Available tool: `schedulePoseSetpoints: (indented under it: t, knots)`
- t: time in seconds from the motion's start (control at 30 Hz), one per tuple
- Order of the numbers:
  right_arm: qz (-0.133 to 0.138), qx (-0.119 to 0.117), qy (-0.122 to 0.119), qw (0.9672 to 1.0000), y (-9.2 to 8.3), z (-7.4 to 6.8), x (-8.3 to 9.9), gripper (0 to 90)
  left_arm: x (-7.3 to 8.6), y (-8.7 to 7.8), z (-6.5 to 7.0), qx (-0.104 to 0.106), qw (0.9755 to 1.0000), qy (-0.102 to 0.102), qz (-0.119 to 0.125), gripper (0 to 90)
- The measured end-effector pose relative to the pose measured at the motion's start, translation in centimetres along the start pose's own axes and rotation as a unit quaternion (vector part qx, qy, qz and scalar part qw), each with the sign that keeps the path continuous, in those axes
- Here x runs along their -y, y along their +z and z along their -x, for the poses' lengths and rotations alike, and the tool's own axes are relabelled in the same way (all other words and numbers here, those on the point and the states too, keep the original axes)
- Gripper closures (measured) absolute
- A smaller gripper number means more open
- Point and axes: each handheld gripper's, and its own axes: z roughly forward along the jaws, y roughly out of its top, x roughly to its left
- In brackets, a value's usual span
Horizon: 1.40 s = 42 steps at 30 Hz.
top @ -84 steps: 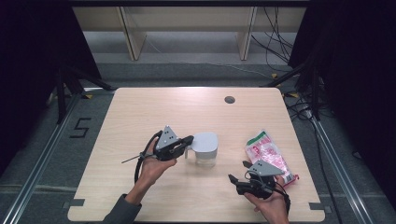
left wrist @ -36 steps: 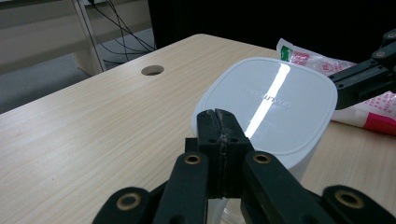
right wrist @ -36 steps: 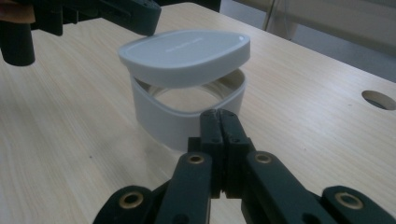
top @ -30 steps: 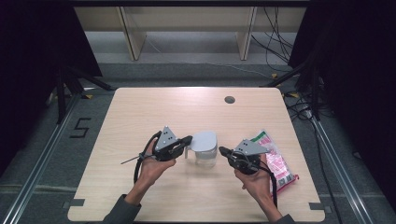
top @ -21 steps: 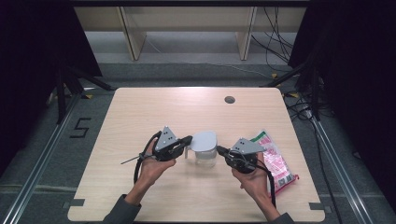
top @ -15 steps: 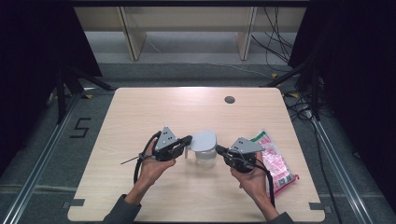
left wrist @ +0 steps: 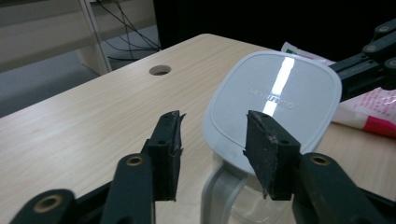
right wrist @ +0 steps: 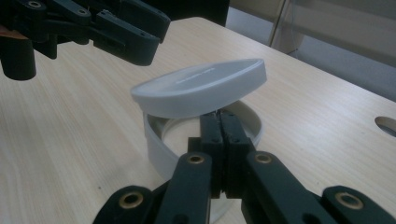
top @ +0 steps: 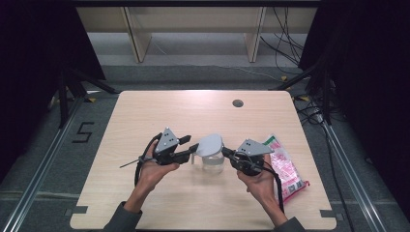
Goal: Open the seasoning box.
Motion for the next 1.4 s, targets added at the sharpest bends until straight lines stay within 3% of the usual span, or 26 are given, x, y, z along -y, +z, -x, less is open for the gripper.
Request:
schedulePoseSetpoints:
  t: [0.07,0.17,0.23,0.3,0.33,0.37,0.47,0.63,0.73,0.9,0.93,0.97,1.07,1.23,1.33,1.4]
  knots:
    - [-0.001,-0.004,0.019,0.9998,0.2,-0.2,-0.1,90.0,-0.4,-0.1,-0.1,0.013,0.9998,0.004,-0.013,52.0]
    - [-0.001,0.003,0.012,0.9999,0.3,-0.2,-0.4,90.0,-0.7,-0.1,0.0,0.012,0.9997,0.008,-0.019,49.5]
    - [-0.007,-0.005,0.018,0.9998,0.3,-0.3,-0.6,90.0,-1.0,-0.1,-0.1,0.018,0.9995,0.003,-0.025,48.8]
    - [0.001,-0.007,0.009,0.9999,0.5,-0.2,-0.8,90.0,-1.2,0.0,-0.2,0.02,0.9993,0.013,-0.028,47.6]
    - [0.011,0.004,0.009,0.9999,0.6,-0.3,-0.9,90.0,-1.2,0.0,-0.1,0.018,0.9994,0.004,-0.03,47.1]
    - [0.003,-0.003,0.012,0.9999,0.5,-0.3,-1.0,90.0,-1.2,0.0,-0.1,0.02,0.9993,0.009,-0.03,46.9]
    - [0.006,-0.007,0.022,0.9997,0.7,-0.5,-1.2,90.0,-0.7,-0.4,0.2,0.02,0.9997,0.0,-0.016,46.7]
    - [0.012,-0.003,0.0,0.9999,1.0,-0.5,-1.5,90.0,0.7,-1.7,0.6,0.007,0.9998,-0.019,0.004,45.4]
    - [0.004,-0.009,0.014,0.9998,0.9,-0.9,-1.8,90.0,1.7,-2.1,0.8,0.008,0.9992,-0.035,0.016,45.0]
    - [0.015,-0.011,-0.009,0.9998,1.1,-0.9,-2.3,90.0,2.8,-2.7,1.3,-0.001,0.9988,-0.043,0.023,43.9]
    - [0.018,-0.01,-0.007,0.9998,1.2,-1.0,-2.3,90.0,3.0,-2.7,1.3,-0.001,0.9992,-0.032,0.024,43.2]
    - [0.016,-0.012,-0.006,0.9998,1.3,-1.0,-2.4,90.0,3.2,-2.6,1.5,-0.005,0.9988,-0.044,0.023,42.0]
    - [0.022,-0.01,0.002,0.9997,1.4,-1.3,-2.5,90.0,3.5,-2.7,2.0,-0.008,0.999,-0.038,0.022,41.7]
    - [0.021,-0.016,-0.005,0.9996,1.6,-1.5,-2.8,90.0,4.2,-2.7,2.9,0.001,0.9983,-0.047,0.033,39.5]
    - [0.022,-0.018,-0.019,0.9994,1.7,-1.7,-3.1,90.0,4.9,-2.7,3.3,-0.002,0.9982,-0.05,0.034,39.0]
    - [0.025,-0.02,-0.014,0.9994,1.8,-2.0,-3.2,90.0,5.2,-2.7,3.5,-0.006,0.9985,-0.046,0.029,38.9]
